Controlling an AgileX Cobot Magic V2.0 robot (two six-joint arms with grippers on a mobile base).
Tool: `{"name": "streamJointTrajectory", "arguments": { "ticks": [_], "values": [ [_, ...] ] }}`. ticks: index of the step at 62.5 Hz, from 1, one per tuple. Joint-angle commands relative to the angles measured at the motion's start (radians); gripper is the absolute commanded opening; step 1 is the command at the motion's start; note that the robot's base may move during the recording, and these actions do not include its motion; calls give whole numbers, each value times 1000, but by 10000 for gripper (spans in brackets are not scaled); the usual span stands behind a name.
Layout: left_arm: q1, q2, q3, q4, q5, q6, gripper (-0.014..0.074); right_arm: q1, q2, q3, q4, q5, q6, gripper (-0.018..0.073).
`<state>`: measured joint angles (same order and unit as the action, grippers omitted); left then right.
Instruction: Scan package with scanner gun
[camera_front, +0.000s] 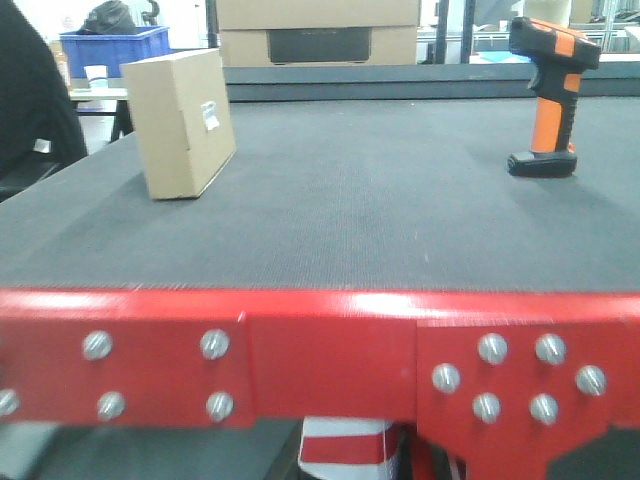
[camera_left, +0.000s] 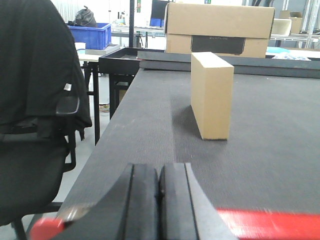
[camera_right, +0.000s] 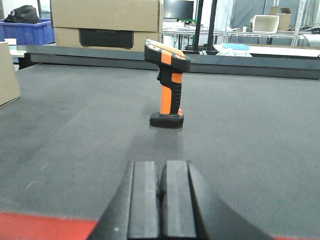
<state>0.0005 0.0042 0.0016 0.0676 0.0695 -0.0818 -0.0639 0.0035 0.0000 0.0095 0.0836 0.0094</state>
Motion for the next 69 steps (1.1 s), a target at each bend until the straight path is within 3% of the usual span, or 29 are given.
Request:
{"name": "streamJointTrajectory", "arguments": {
  "ticks": [1,69],
  "values": [
    [4,-4,-2,2,-19,-3,-111,-2,-3,0,-3,-24,-1,-162],
    [4,-4,-2,2,-19,-3,-111,-2,-3,0,-3,-24,-1,-162]
  ]
}}
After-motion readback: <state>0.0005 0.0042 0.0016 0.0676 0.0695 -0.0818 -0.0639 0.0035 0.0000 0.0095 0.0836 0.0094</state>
